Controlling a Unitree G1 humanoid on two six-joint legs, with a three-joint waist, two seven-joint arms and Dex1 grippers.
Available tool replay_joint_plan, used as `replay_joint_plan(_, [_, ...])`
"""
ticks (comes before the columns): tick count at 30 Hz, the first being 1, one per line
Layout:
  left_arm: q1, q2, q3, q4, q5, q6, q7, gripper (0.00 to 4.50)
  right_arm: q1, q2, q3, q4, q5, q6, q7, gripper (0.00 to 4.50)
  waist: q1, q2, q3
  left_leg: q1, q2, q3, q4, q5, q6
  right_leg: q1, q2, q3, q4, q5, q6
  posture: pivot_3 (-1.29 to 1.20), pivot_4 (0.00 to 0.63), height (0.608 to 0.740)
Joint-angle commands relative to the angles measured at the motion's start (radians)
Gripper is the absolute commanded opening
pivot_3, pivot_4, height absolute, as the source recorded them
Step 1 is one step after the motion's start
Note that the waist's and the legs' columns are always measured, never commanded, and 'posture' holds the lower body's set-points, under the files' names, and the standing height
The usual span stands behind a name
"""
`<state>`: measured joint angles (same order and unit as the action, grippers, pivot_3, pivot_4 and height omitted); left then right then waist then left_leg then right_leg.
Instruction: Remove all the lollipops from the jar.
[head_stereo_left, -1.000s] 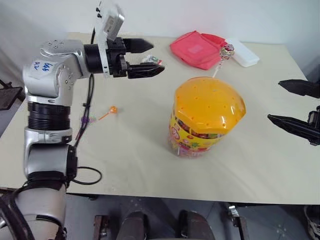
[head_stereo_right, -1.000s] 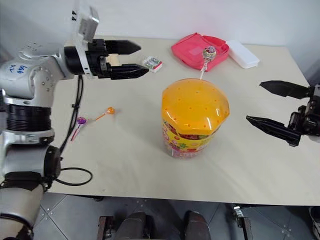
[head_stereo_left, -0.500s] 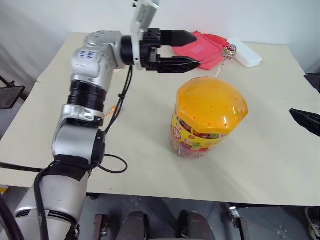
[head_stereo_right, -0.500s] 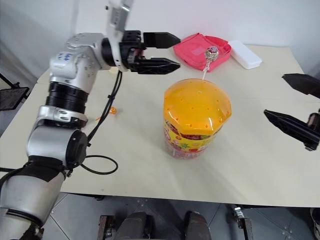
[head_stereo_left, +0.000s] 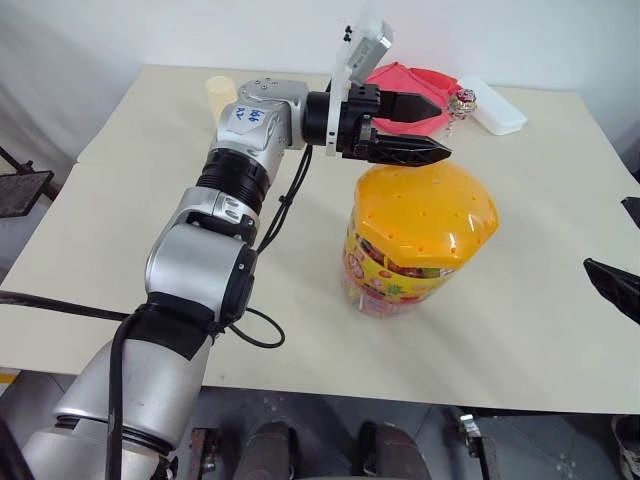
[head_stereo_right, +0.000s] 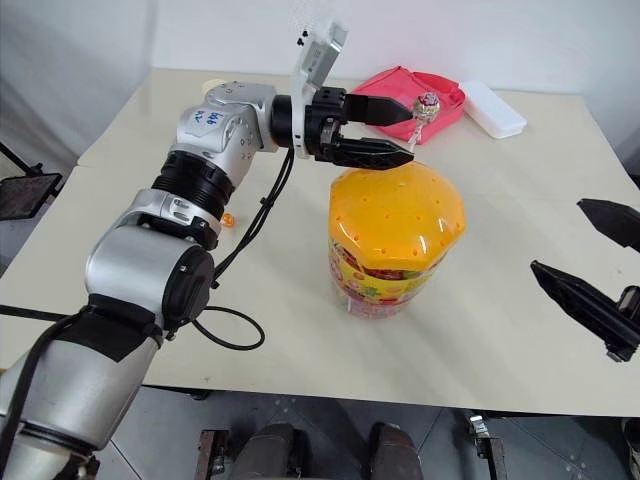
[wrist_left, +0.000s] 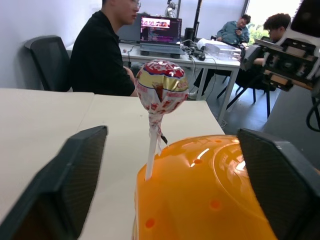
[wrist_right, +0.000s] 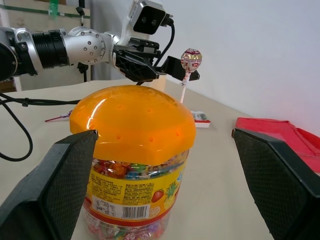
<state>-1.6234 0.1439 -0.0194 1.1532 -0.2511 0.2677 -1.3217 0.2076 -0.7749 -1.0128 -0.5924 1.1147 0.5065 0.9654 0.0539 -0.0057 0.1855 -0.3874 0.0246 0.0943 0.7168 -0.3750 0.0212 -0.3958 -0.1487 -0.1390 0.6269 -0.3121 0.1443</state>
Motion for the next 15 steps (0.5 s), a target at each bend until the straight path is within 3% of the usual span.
replay_joint_plan(1, [-0.063, -0.014, -0.003, 0.018, 0.035, -0.002, 0.006, 3.29, 0.018, 0.008, -0.052, -0.039, 0.017, -0.037, -0.026, 4.5, -0.001, 0.0, 0.0, 0.0, 0.0, 0.0, 0.0, 0.0, 0.0, 0.0, 0.0, 0.0, 0.0, 0.0, 0.0, 0.0, 0.15, 0.74])
replay_joint_plan(11, [-0.089, -0.035, 0.053, 0.05, 0.037, -0.007, 0.06, 0.21, 0.028, -0.011, -0.034, -0.017, 0.004, -0.08, -0.039, 4.5, -0.002, 0.0, 0.0, 0.0, 0.0, 0.0, 0.0, 0.0, 0.0, 0.0, 0.0, 0.0, 0.0, 0.0, 0.0, 0.0, 0.15, 0.74])
replay_joint_plan(12, [-0.093, -0.035, 0.06, 0.051, 0.034, -0.007, 0.065, 0.03, 0.026, -0.014, -0.03, -0.014, 0.001, -0.083, -0.039, 4.5, -0.003, 0.0, 0.0, 0.0, 0.0, 0.0, 0.0, 0.0, 0.0, 0.0, 0.0, 0.0, 0.0, 0.0, 0.0, 0.0, 0.15, 0.74])
replay_joint_plan(15, [-0.121, -0.028, 0.095, 0.052, 0.017, 0.006, 0.096, 0.03, 0.011, -0.031, -0.017, 0.002, -0.004, -0.087, -0.04, 4.5, -0.003, 0.0, 0.0, 0.0, 0.0, 0.0, 0.0, 0.0, 0.0, 0.0, 0.0, 0.0, 0.0, 0.0, 0.0, 0.0, 0.15, 0.74])
